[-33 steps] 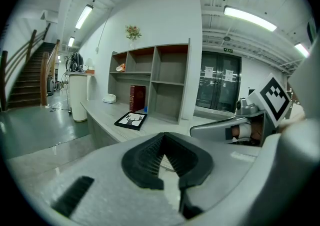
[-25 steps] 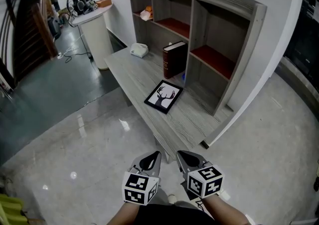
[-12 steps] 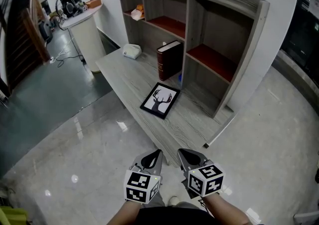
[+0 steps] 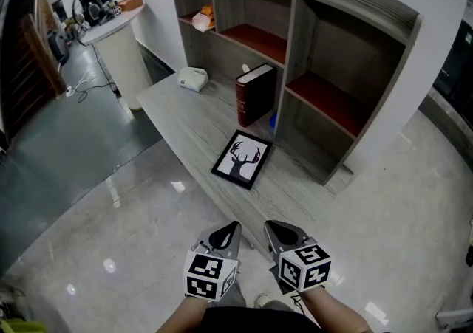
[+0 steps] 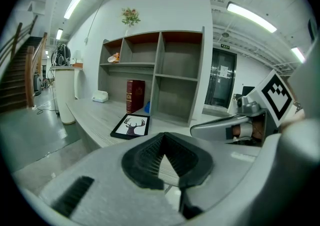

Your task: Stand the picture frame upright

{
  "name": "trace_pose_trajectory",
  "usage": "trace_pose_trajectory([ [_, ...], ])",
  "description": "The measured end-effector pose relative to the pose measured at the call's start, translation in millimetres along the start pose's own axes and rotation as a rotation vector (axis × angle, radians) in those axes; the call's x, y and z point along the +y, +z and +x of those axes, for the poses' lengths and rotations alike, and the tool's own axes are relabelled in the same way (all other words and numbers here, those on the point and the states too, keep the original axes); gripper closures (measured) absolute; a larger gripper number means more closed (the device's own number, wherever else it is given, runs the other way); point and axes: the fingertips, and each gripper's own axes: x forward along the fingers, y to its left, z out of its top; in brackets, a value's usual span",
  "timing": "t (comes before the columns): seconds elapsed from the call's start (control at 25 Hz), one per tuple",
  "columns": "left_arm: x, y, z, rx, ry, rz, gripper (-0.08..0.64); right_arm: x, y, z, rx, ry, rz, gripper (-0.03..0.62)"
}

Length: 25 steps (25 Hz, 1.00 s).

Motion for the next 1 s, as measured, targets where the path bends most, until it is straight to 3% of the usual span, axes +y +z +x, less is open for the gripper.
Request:
trace_pose_trajectory([
  [1.0, 90, 24, 53, 0.068, -0.169, 0.069, 0.565, -14, 30, 95, -0.004, -0.176, 0.076, 0.592],
])
